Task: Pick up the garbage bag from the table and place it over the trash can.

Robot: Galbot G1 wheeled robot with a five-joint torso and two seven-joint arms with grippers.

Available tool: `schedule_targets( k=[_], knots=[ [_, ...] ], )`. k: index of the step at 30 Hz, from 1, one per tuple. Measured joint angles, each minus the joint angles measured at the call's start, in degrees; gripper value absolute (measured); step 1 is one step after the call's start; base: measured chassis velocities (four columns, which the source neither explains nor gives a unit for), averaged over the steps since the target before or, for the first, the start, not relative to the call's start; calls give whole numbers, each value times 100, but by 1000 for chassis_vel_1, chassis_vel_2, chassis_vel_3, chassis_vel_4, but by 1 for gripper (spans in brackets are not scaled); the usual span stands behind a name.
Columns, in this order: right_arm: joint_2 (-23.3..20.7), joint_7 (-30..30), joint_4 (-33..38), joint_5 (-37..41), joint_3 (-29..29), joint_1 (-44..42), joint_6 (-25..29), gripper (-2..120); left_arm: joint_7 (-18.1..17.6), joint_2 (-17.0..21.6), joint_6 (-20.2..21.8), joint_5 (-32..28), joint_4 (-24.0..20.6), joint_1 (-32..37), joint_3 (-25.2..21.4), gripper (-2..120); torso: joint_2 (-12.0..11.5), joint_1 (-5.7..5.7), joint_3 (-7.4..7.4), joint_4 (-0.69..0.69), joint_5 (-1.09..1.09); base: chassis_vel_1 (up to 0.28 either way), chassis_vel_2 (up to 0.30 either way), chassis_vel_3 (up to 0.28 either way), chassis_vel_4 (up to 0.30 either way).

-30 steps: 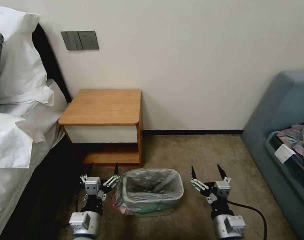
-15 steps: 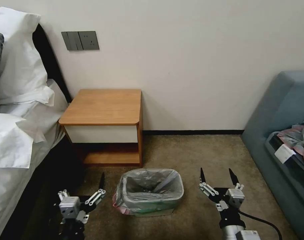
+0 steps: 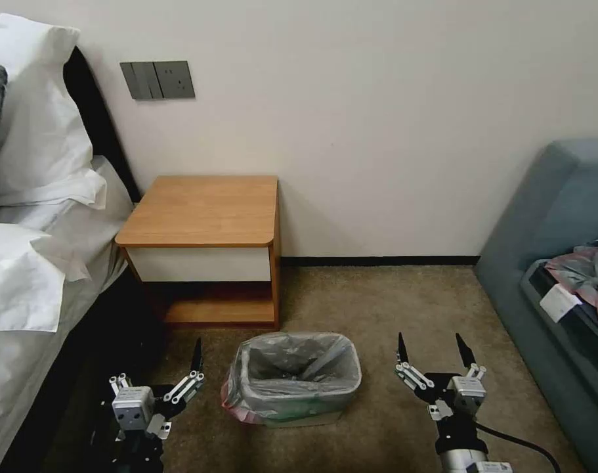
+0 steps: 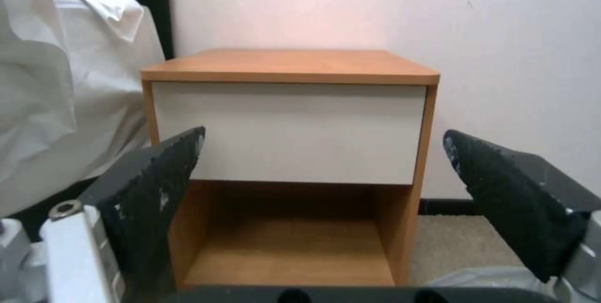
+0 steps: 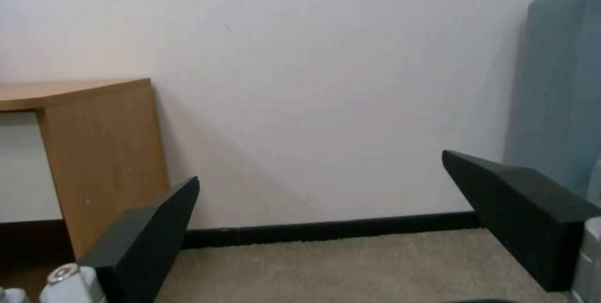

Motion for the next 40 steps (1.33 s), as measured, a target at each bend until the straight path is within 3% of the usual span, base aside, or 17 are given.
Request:
schedule_targets(
  k=[40],
  knots=[
    [-6, 5, -6, 3, -7, 8, -13, 100, -10, 6, 18, -8, 15, -11, 12, 100, -1, 0, 0, 0, 0, 0, 0, 0, 0]
  ],
)
